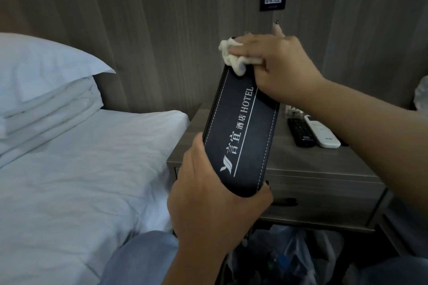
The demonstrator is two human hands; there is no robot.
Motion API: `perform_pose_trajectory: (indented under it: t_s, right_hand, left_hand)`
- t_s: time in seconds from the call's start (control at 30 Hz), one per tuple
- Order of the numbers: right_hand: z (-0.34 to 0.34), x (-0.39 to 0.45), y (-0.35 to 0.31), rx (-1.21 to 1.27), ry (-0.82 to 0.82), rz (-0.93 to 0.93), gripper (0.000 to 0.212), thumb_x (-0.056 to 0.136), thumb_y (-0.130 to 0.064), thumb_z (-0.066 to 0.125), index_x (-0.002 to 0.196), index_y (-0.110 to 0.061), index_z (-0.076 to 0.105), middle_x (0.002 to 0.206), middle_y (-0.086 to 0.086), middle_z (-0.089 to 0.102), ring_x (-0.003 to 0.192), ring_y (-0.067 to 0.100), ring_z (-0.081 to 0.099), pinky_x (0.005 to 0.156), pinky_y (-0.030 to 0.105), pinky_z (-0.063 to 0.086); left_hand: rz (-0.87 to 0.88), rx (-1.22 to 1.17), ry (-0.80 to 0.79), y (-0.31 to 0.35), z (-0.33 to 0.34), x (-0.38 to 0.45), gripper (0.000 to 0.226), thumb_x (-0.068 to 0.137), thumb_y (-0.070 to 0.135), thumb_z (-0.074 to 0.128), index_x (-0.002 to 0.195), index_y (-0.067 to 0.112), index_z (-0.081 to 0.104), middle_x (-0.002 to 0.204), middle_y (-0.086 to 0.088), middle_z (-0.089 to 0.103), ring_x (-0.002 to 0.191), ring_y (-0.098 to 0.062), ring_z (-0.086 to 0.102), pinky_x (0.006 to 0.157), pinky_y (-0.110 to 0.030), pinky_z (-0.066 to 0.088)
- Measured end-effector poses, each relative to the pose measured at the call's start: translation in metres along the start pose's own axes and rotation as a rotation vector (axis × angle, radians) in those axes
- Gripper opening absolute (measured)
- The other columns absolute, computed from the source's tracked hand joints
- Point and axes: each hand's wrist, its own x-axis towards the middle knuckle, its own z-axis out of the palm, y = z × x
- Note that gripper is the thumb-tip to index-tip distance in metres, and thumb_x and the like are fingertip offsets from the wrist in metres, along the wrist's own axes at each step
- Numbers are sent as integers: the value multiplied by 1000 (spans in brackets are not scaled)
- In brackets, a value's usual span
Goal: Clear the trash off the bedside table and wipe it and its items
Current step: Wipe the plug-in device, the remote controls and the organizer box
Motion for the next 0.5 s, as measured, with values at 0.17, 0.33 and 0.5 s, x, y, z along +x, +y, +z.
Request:
perform_pose_trajectory:
  t_s: [0.17,0.33,0.5]
  right_hand:
    - [8,-3,-13,143,223,269,31,87,0,43,83,-19,69,94,-6,71,99,14,65,101,49,44]
    - [0,-3,-26,291,278,440,35,83,-4,46,84,-27,72,93,-13,72,90,8,66,77,37,54]
    - [-10,-32,-20,459,172,540,43,86,1,52,107,-31,73,108,-13,71,106,5,63,92,26,52]
  left_hand:
    - [-23,10,-25,0,-2,-7,100,41,64,68,132,44,33,108,25,46,98,-2,54,76,-33,51]
    - [-15,201,-101,10,-1,8,119,39,72,58,139,19,22,123,7,41,118,-19,44,99,-41,39]
    - [16,166,-141,45,11,41,119,42,73,63,140,16,26,129,1,45,120,-23,46,97,-47,42]
